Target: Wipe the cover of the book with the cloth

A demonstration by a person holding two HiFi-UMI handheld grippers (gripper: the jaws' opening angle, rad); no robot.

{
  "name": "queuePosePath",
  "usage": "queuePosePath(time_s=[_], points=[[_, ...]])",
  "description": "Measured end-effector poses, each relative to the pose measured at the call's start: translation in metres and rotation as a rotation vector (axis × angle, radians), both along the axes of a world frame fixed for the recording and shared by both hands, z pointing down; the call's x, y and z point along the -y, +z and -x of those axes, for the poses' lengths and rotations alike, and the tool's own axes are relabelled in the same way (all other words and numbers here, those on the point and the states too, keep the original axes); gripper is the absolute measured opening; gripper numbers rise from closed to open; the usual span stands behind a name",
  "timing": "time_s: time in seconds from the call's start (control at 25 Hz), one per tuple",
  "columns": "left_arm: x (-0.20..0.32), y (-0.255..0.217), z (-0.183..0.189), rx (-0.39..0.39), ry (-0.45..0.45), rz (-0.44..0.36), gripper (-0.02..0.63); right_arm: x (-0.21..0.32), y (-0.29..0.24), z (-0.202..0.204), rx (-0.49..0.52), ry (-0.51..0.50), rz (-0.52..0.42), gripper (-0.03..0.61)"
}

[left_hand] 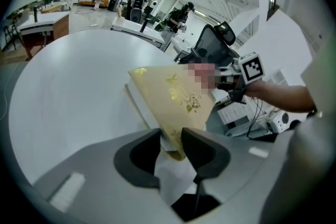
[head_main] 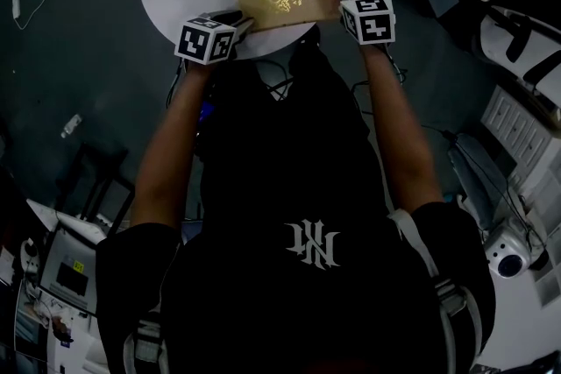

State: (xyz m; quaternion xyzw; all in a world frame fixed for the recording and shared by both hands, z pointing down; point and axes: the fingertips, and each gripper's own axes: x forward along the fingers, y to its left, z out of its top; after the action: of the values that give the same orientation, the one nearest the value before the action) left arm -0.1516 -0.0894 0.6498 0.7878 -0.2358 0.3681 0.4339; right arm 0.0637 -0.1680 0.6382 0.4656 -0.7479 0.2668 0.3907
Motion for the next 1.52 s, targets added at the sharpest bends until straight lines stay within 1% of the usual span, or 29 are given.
queuePosePath(time_s=[0.08, 0.12, 0.2, 0.24, 0.32, 0.36, 0.4, 0.48, 0.52, 0.56, 0.64, 0.72, 0.8, 0.92, 1.0, 1.08, 1.2, 1.36, 1.52], points=[[0.000, 0.001, 0.000, 0.000, -0.003, 0.001, 0.130, -0.006, 0.010, -0.029, -0.027, 0.089, 0.049, 0.011], [-0.001, 0.001, 0.000, -0.001, -0.005, 0.002, 0.130, -0.007, 0.008, -0.040, -0.007, 0.132, 0.050, 0.011], [0.000, 0.003, 0.000, -0.006, -0.003, 0.002, 0.130, -0.007, -0.015, -0.041, 0.079, 0.174, -0.004, 0.011], [0.000, 0.003, 0.000, -0.009, 0.000, 0.001, 0.131, -0.005, -0.031, -0.030, 0.132, 0.165, -0.039, 0.011], [0.001, 0.003, 0.000, -0.011, 0.001, 0.001, 0.132, -0.005, -0.061, 0.012, 0.249, 0.097, -0.089, 0.011], [0.001, 0.003, 0.001, -0.010, 0.000, 0.001, 0.132, -0.007, -0.073, 0.039, 0.315, 0.052, -0.096, 0.011], [0.000, 0.003, 0.001, -0.009, -0.002, 0.002, 0.132, -0.011, -0.081, 0.067, 0.385, 0.009, -0.088, 0.011], [-0.001, 0.002, 0.000, -0.011, -0.005, 0.004, 0.131, -0.022, -0.089, 0.120, 0.518, -0.064, -0.043, 0.011], [-0.001, 0.003, 0.000, -0.013, -0.006, 0.004, 0.131, -0.027, -0.088, 0.144, 0.558, -0.100, -0.019, 0.011], [-0.001, 0.003, 0.000, -0.015, -0.007, 0.005, 0.130, -0.031, -0.084, 0.165, 0.572, -0.137, -0.001, 0.011], [-0.001, 0.003, 0.000, -0.016, -0.010, 0.003, 0.130, -0.036, -0.069, 0.197, 0.553, -0.198, 0.029, 0.011], [-0.001, 0.002, 0.001, -0.017, -0.018, -0.002, 0.130, -0.039, -0.050, 0.215, 0.496, -0.245, 0.051, 0.011], [0.000, 0.003, 0.000, -0.017, -0.030, -0.009, 0.130, -0.040, -0.030, 0.220, 0.404, -0.287, 0.059, 0.011], [0.000, 0.004, 0.000, -0.018, -0.044, -0.017, 0.127, -0.040, -0.009, 0.219, 0.264, -0.342, 0.049, 0.011], [0.000, 0.004, 0.003, -0.019, -0.049, -0.019, 0.129, -0.042, -0.004, 0.221, 0.193, -0.389, 0.031, 0.011], [0.000, 0.004, 0.005, -0.020, -0.049, -0.019, 0.129, -0.042, -0.004, 0.224, 0.145, -0.435, 0.009, 0.011], [0.000, 0.004, 0.004, -0.019, -0.043, -0.017, 0.130, -0.044, -0.003, 0.221, 0.119, -0.468, -0.007, 0.011], [0.000, 0.003, 0.003, -0.017, -0.037, -0.012, 0.130, -0.044, -0.004, 0.209, 0.127, -0.459, -0.009, 0.011], [0.000, 0.003, 0.003, -0.013, -0.031, -0.009, 0.130, -0.045, -0.005, 0.193, 0.113, -0.447, -0.017, 0.011]])
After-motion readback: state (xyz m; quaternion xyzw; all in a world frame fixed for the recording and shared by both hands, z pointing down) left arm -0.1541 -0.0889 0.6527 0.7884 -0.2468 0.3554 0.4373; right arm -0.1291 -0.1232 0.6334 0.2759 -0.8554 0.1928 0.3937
